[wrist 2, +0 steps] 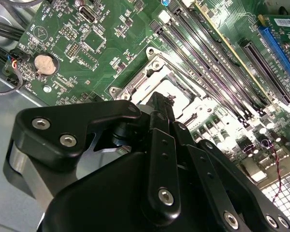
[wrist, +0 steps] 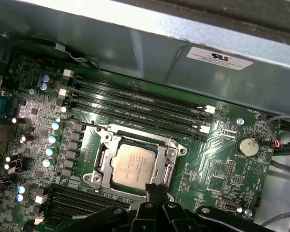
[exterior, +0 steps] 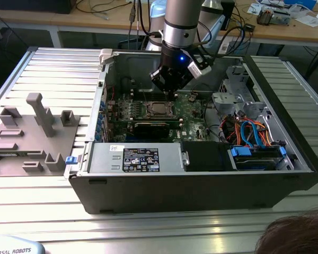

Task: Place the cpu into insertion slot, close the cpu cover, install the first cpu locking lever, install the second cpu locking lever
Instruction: 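Install the first cpu locking lever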

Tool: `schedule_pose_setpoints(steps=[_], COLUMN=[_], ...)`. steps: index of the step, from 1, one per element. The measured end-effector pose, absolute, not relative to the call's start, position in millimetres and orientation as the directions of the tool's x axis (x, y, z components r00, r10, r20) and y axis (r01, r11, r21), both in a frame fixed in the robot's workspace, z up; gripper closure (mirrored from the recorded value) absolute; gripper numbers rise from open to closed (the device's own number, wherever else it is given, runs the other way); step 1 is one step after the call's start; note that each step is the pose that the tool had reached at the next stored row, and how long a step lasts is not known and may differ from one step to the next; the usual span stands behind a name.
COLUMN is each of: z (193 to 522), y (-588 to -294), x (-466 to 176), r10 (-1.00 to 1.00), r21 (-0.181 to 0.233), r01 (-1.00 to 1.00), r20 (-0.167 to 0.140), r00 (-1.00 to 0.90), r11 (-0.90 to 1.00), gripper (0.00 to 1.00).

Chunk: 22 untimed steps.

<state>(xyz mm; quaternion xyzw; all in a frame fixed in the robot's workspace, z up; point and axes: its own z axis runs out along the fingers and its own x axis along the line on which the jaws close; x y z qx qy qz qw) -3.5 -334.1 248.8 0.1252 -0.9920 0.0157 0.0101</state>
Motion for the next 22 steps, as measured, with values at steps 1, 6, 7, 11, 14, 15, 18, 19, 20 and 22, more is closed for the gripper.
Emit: schedule_pose_setpoints(steps=[1, 6, 7, 11, 14, 15, 18, 19, 20, 22], z=[248.8, 248.8, 248.8, 248.8, 248.8, 248.8, 248.8, 248.8, 248.8, 248.8], y=[-334.1, -334.1, -334.1, -334.0, -334.0, -334.1, -334.0, -334.0, -334.1, -334.1], x=[-3.5, -3.5, -3.5, -3.5, -3.5, -3.5, -3.5, -3.5, -3.5, -3.5], r10=[-0.249, -0.255, -0.256, -0.262, -0.267, -0.269, -0.273, -0.276, -0.278, -0.281], r21=[-0.029, -0.029, -0.029, -0.029, -0.029, -0.029, -0.029, -0.029, -0.029, -0.029], r01=[-0.250, -0.256, -0.257, -0.262, -0.268, -0.269, -0.274, -0.276, -0.278, -0.282], r20=[0.024, 0.024, 0.024, 0.024, 0.024, 0.024, 0.024, 0.024, 0.024, 0.024], r00=[-0.968, -0.967, -0.966, -0.965, -0.963, -0.963, -0.962, -0.961, -0.960, -0.959], r11=[0.968, 0.966, 0.966, 0.965, 0.963, 0.963, 0.961, 0.961, 0.960, 0.959], gripper=[0.89, 0.89, 0.89, 0.89, 0.89, 0.89, 0.89, 0.89, 0.89, 0.89])
